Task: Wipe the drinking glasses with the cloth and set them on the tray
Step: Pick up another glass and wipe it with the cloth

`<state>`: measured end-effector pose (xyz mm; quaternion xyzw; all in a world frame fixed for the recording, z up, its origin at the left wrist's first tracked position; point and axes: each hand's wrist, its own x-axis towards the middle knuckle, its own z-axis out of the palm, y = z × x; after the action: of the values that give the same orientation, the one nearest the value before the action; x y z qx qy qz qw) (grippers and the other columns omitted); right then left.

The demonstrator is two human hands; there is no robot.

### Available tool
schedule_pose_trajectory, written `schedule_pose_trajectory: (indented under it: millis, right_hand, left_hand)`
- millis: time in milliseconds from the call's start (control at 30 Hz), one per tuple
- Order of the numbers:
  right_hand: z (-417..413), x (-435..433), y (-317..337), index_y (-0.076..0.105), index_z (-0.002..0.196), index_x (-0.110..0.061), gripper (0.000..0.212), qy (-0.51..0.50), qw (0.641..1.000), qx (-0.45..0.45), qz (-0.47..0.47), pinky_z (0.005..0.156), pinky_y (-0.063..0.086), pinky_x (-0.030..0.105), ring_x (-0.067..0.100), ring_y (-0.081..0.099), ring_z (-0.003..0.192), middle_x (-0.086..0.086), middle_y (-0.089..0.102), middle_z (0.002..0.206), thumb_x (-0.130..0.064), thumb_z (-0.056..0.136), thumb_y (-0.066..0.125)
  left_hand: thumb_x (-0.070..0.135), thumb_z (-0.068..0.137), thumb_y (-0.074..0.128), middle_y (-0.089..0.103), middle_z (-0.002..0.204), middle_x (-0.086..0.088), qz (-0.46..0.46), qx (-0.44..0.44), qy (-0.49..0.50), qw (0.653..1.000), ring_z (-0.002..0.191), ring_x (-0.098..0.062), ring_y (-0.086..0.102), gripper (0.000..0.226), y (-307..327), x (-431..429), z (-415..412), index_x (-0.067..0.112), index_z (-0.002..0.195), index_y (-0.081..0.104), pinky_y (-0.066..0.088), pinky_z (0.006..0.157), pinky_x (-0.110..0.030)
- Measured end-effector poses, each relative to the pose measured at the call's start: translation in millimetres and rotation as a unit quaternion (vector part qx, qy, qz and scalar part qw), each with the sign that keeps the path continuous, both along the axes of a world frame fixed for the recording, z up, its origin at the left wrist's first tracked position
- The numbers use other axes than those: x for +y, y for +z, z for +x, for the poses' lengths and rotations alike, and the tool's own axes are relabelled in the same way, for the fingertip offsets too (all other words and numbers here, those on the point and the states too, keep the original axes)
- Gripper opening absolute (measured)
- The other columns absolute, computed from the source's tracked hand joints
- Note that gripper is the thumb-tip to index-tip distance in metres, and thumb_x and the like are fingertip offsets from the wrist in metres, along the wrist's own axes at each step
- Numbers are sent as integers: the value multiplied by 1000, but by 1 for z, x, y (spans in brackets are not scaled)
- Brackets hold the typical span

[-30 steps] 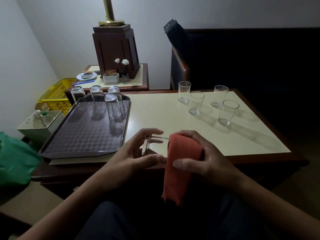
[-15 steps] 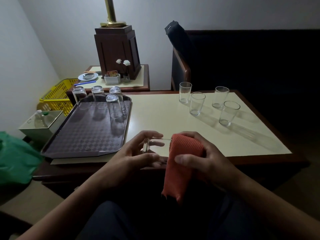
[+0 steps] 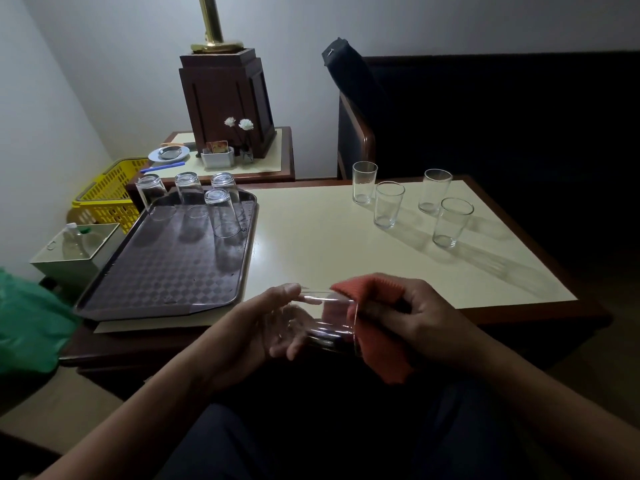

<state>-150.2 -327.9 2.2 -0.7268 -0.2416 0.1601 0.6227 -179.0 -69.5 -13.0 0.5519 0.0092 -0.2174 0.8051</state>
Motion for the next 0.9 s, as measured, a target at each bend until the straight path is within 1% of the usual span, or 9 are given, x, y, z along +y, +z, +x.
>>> schedule_pose_trajectory:
  millis: [67,167,267,367,467,567,667,800,900]
  right_hand:
    - [2,-4,0,79,118,-18,27,-24,986,-157,-42,86,62,33,16,77,103,-1,81,110,-20,91,81]
    - [7,-10,-5,81,112,-9,19,-71,846,-513,-128,93,60,40,19,72,112,4,78,119,-12,93,82]
    - [1,-5,-6,80,110,-3,19,-57,774,-617,-132,96,59,37,27,72,110,13,77,120,-16,98,76]
    - [-7,-5,-11,81,105,-17,20,-121,867,-472,-103,82,59,23,7,75,94,-4,81,103,-28,89,81]
    - [-11,8,-18,81,97,-27,31,-191,968,-150,-58,80,63,41,15,78,83,-6,81,88,-53,80,83]
    - [-7,20,-25,83,98,-11,30,-142,982,116,44,94,58,63,29,76,85,13,82,94,-32,77,85]
    - [-9,20,-26,79,95,2,18,-94,977,191,12,90,60,58,32,72,84,26,78,97,-15,91,79]
    - [-10,10,-21,78,99,-22,17,-121,986,-109,-29,81,63,34,12,77,89,-4,81,95,-16,86,88]
    - [-11,7,-20,76,110,-11,31,-70,897,-426,-92,88,58,26,10,74,105,-2,77,111,2,83,86]
  left_hand:
    - [45,77,84,61,89,-25,15,-24,-11,1000,56,-25,51,67,3,1,-1,-3,119,65,35,46,-23]
    - [58,85,73,60,75,-22,119,33,-7,992,47,-24,45,52,10,-1,-1,7,99,72,24,44,-26]
    - [67,89,50,57,58,-18,208,104,-72,970,32,-21,39,59,14,-4,-4,11,82,69,11,40,-25]
    - [59,94,53,60,62,-18,157,77,-70,982,35,-23,48,56,14,-9,-6,4,102,63,26,34,-20]
    - [37,89,71,65,92,-24,60,-18,9,998,56,-32,61,43,16,-10,-5,8,117,56,50,49,-28]
    - [21,87,75,63,113,-31,92,-101,2,991,75,-34,65,44,24,-4,-11,9,123,54,58,73,-37]
    - [8,86,81,68,123,-18,154,-148,-22,977,85,-34,66,48,26,4,-16,13,127,55,58,83,-42]
    - [47,78,79,69,94,-31,184,-61,15,981,55,-29,62,61,21,-3,-7,2,114,60,49,49,-29]
    - [71,89,58,67,79,-23,228,53,-53,971,37,-22,52,77,11,-6,-6,-3,107,62,28,35,-21]
